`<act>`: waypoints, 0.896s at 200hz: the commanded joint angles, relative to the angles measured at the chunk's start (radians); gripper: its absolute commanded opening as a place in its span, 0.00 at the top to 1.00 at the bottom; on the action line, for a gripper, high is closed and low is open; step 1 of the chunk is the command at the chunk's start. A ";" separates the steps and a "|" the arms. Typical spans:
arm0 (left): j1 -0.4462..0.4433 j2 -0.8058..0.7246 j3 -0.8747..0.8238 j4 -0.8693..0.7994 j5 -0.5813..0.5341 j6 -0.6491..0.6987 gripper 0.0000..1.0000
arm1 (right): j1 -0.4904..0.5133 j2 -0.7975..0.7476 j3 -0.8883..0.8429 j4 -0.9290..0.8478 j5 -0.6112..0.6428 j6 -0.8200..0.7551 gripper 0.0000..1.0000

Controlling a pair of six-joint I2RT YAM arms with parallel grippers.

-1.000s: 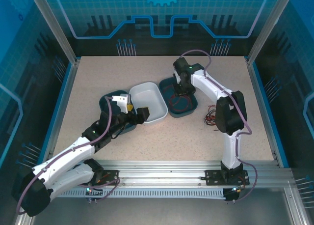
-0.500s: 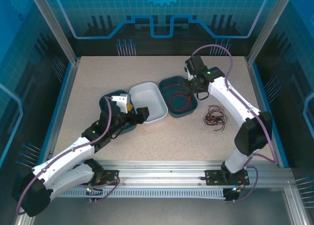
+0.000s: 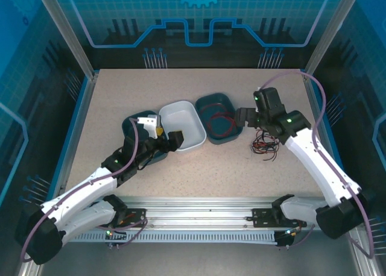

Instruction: Untangle the cables

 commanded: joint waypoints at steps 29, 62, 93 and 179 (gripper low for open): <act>0.007 -0.018 -0.023 0.019 -0.099 -0.014 0.01 | -0.115 -0.114 -0.114 -0.041 -0.001 0.103 0.00; 0.007 -0.021 -0.023 0.014 -0.119 -0.018 0.01 | -0.177 -0.144 -0.163 -0.057 -0.035 0.114 0.00; 0.007 -0.024 -0.023 0.004 -0.117 -0.023 0.01 | -0.235 -0.131 -0.203 -0.072 -0.062 0.109 0.00; 0.006 0.011 -0.006 -0.004 -0.069 -0.019 0.01 | -0.466 -0.036 -0.311 0.033 -0.265 0.043 0.22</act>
